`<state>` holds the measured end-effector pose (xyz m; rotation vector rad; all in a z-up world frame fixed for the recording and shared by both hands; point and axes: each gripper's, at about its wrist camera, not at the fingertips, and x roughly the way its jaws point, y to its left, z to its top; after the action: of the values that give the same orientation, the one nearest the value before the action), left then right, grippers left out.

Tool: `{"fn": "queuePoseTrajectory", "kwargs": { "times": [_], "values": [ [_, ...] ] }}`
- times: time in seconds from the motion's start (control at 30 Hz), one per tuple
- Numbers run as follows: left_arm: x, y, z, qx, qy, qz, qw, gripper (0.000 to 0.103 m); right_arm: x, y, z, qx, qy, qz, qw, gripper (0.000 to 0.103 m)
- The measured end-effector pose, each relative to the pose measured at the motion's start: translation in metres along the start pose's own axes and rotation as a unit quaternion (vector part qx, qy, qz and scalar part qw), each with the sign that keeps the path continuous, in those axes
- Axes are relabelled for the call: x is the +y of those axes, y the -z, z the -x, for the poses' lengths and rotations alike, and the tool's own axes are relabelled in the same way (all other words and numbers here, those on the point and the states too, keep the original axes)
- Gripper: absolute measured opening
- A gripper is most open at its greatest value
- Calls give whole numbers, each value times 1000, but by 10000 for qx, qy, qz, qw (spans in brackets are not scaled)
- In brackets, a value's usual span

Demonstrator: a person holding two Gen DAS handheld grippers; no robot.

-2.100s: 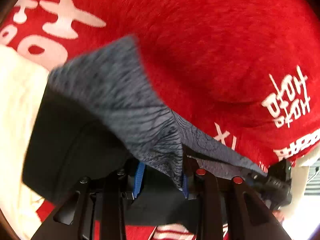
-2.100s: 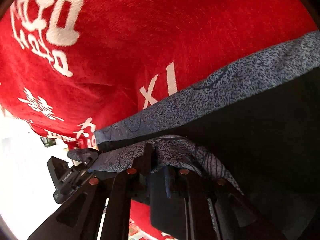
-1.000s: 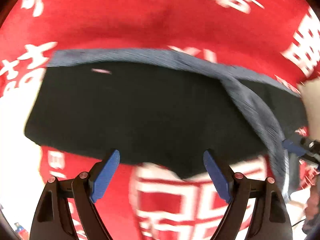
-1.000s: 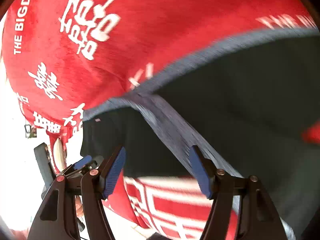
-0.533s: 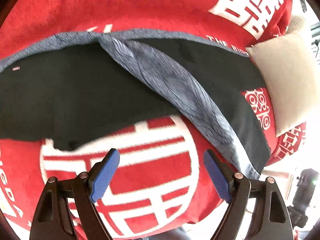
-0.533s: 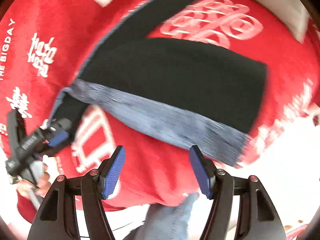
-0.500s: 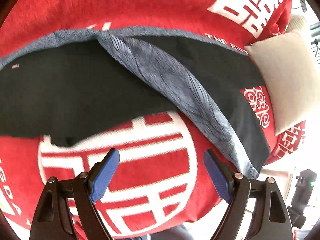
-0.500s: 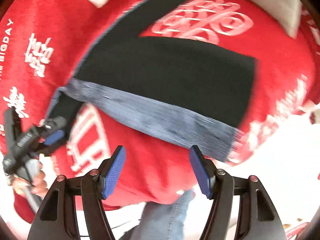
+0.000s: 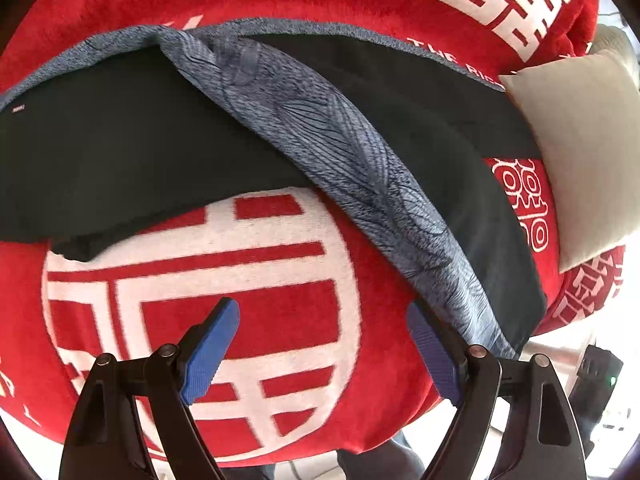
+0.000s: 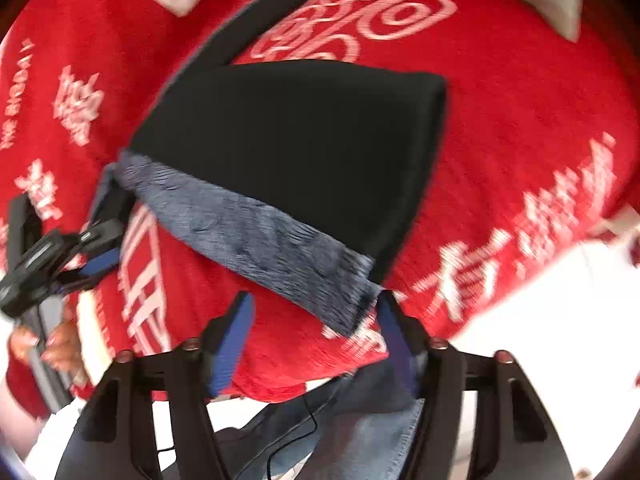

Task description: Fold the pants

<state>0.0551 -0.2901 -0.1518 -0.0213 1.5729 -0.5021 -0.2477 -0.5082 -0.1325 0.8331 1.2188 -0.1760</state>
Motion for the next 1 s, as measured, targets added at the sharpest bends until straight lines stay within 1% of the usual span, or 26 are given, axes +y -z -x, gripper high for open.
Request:
{"fn": "queuePoseTrajectory", "kwargs": {
  "times": [0.07,0.1,0.13,0.17,0.23,0.27,0.33,0.37,0.43,0.47,0.5,0.53,0.57,0.67,0.7,0.73,0.8,0.87,0.9,0.93,0.97,1.0],
  "values": [
    [-6,-3,-5,82,-18,81,9999,87,3,-6,-6,183,-64,244,9995,56],
    [-8,-4,-7,135,-37,129,9998,87,5,-9,-13,349,-41,275,9990,44],
    [-10,-6,-9,181,-55,174,9997,87,3,-12,-21,621,-76,244,9977,9],
    [-12,-8,-10,219,-77,212,9995,87,-1,-16,-26,871,-152,109,9960,3],
    [-16,-11,-11,241,-100,255,9993,87,-5,-29,-14,920,-720,-165,9930,3],
    [-17,-13,-9,231,-106,280,9993,87,-3,-39,-3,852,-926,-171,9919,3],
    [-18,-17,-4,183,-134,374,9990,87,3,-64,21,707,-1208,-117,9901,3],
    [-18,-20,0,143,-151,470,9987,87,7,-77,30,643,-1313,-91,9892,3],
    [-16,-23,6,74,-174,634,9978,87,14,-115,53,476,-1512,5,9874,2],
    [-14,-25,9,35,-190,703,9973,87,17,-129,61,420,-1557,54,9869,3],
    [-14,-27,13,-10,-231,785,9966,87,21,-151,70,348,-1598,120,9865,2],
    [-13,-28,17,-56,-264,843,9961,87,24,-163,73,313,-1629,160,9860,3],
    [-13,-29,21,-125,-301,908,9953,87,27,-185,81,244,-1687,240,9851,2],
    [-12,-31,27,-287,-459,1090,9926,87,32,-239,95,78,-1635,443,9855,2],
    [-12,-33,26,-295,-483,1129,9920,87,34,-259,98,15,-1582,484,9862,3],
    [-14,-36,23,-300,-501,1164,9915,87,34,-268,102,-24,-1556,498,9866,2],
    [-20,-46,16,-343,-549,1170,9910,87,33,-306,103,-121,-1417,523,9885,3],
    [-29,-61,10,-464,-587,1096,9912,87,37,-332,90,-98,-1279,615,9898,3],
    [-34,-72,6,-551,-600,1050,9911,87,41,-346,82,-58,-1135,716,9909,3],
    [-38,-82,3,-632,-605,1020,9909,87,44,-354,74,-19,-1043,788,9914,3],
    [-41,-96,-1,-732,-606,1001,9904,87,46,-364,62,72,-870,947,9917,3],
    [-44,-106,-5,-785,-605,989,9901,87,48,-371,52,131,-668,1079,9918,6]
  ]
}}
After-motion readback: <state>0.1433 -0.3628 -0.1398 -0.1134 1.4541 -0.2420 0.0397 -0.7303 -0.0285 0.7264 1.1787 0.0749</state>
